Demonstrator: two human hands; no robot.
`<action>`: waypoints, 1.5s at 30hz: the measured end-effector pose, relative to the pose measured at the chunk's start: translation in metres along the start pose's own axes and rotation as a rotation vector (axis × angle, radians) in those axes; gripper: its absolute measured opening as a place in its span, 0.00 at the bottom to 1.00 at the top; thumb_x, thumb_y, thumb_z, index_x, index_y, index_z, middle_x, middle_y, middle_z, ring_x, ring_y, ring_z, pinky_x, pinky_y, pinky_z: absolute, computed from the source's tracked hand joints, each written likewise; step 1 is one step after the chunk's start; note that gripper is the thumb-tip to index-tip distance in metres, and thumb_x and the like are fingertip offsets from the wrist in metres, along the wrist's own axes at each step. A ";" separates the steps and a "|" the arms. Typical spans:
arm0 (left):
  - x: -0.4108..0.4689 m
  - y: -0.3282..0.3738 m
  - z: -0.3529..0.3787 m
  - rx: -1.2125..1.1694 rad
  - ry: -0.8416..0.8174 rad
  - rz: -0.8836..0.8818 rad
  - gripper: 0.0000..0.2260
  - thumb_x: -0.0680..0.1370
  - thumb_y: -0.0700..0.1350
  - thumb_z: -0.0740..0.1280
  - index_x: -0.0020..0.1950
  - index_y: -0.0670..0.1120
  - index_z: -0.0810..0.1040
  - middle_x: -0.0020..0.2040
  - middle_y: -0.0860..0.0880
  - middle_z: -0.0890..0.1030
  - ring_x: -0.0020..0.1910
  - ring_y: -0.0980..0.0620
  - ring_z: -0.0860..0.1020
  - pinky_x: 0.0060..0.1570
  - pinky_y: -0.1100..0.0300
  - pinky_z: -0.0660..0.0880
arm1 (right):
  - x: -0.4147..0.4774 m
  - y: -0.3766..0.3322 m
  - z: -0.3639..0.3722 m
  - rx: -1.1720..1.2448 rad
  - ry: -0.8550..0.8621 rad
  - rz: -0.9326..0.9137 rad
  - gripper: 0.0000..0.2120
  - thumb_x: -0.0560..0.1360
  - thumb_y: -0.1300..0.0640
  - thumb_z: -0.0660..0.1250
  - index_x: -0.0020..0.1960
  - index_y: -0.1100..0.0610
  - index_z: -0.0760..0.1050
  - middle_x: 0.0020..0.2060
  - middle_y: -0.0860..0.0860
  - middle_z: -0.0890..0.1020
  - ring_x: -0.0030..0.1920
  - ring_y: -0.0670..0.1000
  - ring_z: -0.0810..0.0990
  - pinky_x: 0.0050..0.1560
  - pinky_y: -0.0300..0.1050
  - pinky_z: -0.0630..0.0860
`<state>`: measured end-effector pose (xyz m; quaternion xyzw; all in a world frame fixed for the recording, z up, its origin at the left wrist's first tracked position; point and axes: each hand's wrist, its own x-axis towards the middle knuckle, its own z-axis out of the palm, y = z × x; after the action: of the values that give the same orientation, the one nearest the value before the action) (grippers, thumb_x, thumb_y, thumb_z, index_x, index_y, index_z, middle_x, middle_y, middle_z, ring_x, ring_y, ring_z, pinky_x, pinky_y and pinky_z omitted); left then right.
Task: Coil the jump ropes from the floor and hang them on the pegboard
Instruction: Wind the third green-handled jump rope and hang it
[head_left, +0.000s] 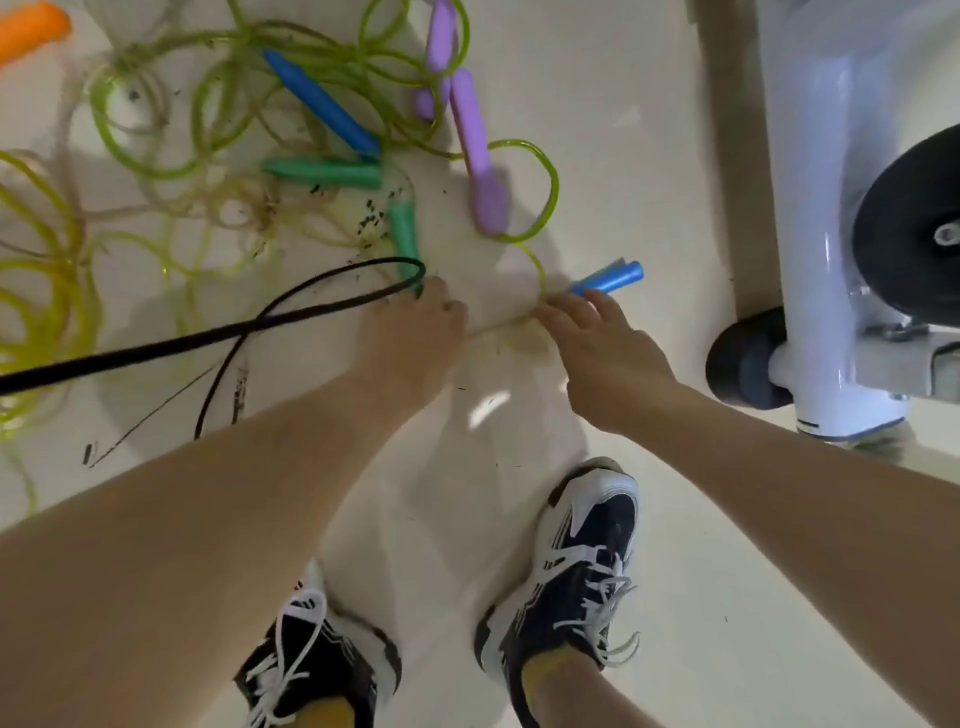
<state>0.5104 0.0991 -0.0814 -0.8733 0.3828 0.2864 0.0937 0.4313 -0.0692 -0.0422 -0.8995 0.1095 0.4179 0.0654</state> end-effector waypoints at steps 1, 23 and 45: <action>-0.004 -0.002 0.001 0.037 0.006 0.031 0.12 0.77 0.42 0.62 0.60 0.44 0.69 0.58 0.45 0.74 0.50 0.44 0.78 0.40 0.53 0.70 | 0.001 0.003 0.004 -0.064 0.027 -0.001 0.33 0.72 0.68 0.62 0.73 0.48 0.60 0.72 0.50 0.60 0.74 0.56 0.55 0.53 0.53 0.74; -0.333 -0.059 -0.508 -2.141 0.168 -0.074 0.08 0.62 0.47 0.68 0.30 0.43 0.80 0.23 0.52 0.55 0.24 0.52 0.51 0.28 0.57 0.48 | -0.317 -0.117 -0.440 2.311 -0.285 -0.045 0.29 0.74 0.42 0.63 0.66 0.60 0.65 0.58 0.67 0.79 0.62 0.65 0.76 0.67 0.58 0.67; -0.577 -0.093 -0.708 -1.540 0.377 0.129 0.04 0.72 0.46 0.70 0.44 0.52 0.84 0.39 0.59 0.78 0.38 0.61 0.73 0.47 0.62 0.68 | -0.677 -0.245 -0.743 1.915 0.007 -0.746 0.13 0.83 0.56 0.54 0.42 0.58 0.70 0.26 0.49 0.66 0.25 0.47 0.72 0.27 0.40 0.77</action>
<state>0.5675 0.2473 0.8227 -0.7025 0.1365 0.3226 -0.6195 0.6172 0.1088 0.9599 -0.4478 0.1107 0.1057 0.8809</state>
